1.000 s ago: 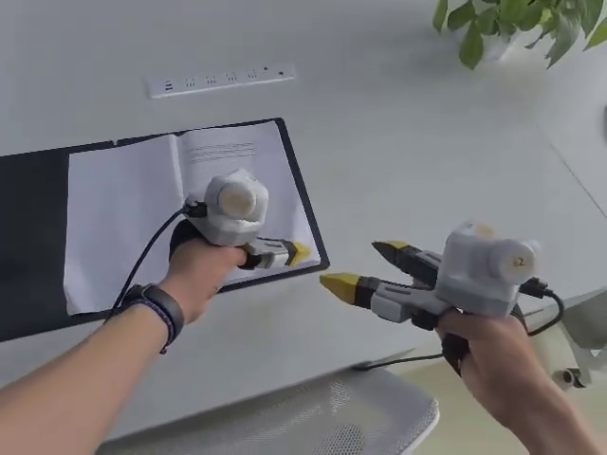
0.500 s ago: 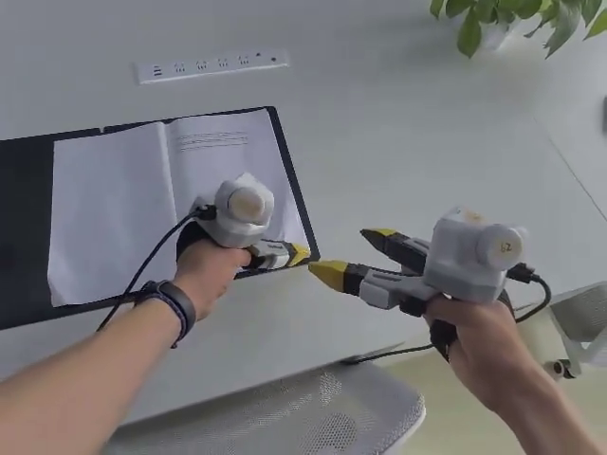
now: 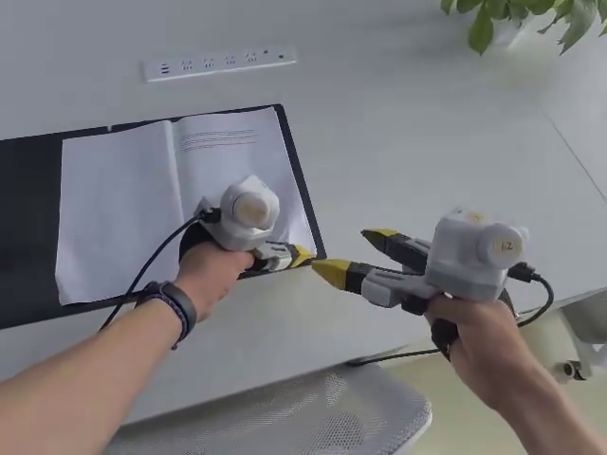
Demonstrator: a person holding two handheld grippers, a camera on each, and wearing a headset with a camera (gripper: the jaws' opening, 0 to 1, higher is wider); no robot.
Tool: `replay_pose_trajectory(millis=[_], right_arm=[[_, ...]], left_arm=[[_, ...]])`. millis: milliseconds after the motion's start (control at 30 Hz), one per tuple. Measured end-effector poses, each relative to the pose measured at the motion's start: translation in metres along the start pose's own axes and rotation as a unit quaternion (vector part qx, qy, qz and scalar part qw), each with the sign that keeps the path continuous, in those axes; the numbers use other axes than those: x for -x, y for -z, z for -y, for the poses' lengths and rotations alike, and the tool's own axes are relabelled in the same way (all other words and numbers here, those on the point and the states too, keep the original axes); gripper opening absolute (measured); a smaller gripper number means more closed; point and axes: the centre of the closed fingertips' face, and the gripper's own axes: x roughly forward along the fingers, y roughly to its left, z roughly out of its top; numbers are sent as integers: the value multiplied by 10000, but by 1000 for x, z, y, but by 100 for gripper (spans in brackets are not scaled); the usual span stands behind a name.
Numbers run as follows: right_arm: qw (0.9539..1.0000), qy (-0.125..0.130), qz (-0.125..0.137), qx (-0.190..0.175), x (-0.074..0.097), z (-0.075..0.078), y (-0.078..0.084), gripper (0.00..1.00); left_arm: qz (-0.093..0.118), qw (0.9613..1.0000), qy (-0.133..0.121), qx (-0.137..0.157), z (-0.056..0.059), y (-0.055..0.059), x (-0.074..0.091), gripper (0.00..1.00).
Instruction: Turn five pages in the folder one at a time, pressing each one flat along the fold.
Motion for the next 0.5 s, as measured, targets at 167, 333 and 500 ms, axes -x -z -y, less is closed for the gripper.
replay_pose_trajectory(millis=[167,333,500], right_arm=[[10000,-11,7,-41,-1,2,0,63],[10000,-11,30,-87,0,4,0,62],[9999,-6,80,-134,1,6,-2,62]], left_arm=[[16,10000,21,78,0,-1,1,66],[40,9999,47,136,2,-2,3,66],[57,9997,83,212,4,-3,5,67]])
